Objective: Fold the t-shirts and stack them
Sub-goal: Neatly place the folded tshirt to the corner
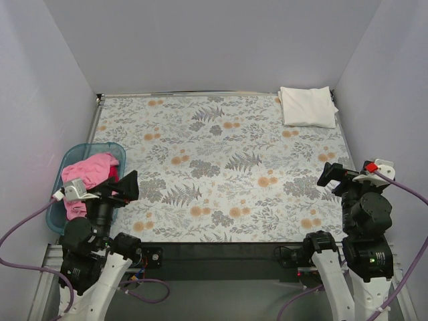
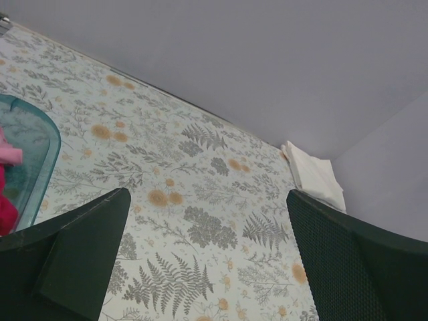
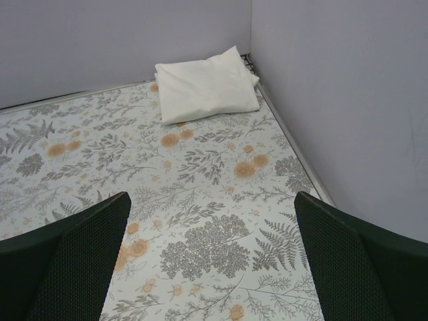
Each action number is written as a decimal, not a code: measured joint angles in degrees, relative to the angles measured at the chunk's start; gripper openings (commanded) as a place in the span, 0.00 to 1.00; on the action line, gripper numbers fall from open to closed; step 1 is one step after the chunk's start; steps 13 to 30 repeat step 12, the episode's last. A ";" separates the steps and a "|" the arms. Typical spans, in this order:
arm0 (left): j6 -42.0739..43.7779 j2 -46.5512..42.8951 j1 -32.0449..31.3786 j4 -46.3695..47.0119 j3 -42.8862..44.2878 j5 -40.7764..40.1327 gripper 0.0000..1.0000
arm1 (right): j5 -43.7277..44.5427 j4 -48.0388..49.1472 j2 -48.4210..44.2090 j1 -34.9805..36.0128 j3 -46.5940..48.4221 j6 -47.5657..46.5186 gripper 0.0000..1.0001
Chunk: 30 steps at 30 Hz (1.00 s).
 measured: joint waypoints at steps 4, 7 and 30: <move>0.00 -2.75 0.00 1.73 -2.01 -0.02 0.98 | -0.04 2.25 -2.29 0.00 -1.95 -1.18 0.98; 0.02 -2.71 0.00 3.26 -4.00 0.07 0.98 | -0.13 3.41 -3.26 0.00 -2.91 -2.01 0.98; 0.04 -2.71 0.00 3.69 -6.25 -0.90 0.98 | -0.94 4.31 -4.22 0.00 -4.02 -2.51 0.98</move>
